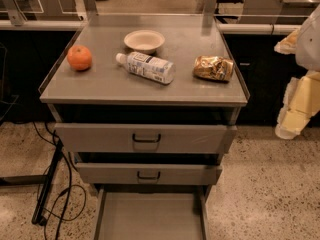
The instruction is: Place blue plastic bottle into bottom drawer
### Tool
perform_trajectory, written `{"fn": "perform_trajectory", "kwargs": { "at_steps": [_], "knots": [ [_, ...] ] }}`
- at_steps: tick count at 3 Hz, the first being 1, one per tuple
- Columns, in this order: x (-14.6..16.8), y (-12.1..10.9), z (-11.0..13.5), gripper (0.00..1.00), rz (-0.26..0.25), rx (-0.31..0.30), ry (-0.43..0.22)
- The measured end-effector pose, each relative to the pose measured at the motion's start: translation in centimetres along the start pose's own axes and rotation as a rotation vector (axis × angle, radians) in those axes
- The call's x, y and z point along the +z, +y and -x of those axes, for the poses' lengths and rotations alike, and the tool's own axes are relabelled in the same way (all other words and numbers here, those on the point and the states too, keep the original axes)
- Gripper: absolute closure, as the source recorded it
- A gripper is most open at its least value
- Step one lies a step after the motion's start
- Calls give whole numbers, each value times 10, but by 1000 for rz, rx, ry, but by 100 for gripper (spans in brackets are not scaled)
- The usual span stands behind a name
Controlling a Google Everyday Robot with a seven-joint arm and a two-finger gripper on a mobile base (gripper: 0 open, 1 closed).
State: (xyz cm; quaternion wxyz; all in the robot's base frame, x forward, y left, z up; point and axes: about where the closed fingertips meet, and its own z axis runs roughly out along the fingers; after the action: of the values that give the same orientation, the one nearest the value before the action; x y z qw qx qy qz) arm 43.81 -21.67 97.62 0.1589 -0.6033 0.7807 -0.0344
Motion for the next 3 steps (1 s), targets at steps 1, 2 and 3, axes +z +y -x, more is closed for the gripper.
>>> {"fn": "perform_trajectory", "kwargs": {
  "at_steps": [1, 2, 3],
  "knots": [
    [0, 0, 0, 0, 0, 0, 0],
    [7, 10, 8, 0, 2, -23, -23],
    [13, 4, 29, 0, -8, -76, -36]
  ]
}}
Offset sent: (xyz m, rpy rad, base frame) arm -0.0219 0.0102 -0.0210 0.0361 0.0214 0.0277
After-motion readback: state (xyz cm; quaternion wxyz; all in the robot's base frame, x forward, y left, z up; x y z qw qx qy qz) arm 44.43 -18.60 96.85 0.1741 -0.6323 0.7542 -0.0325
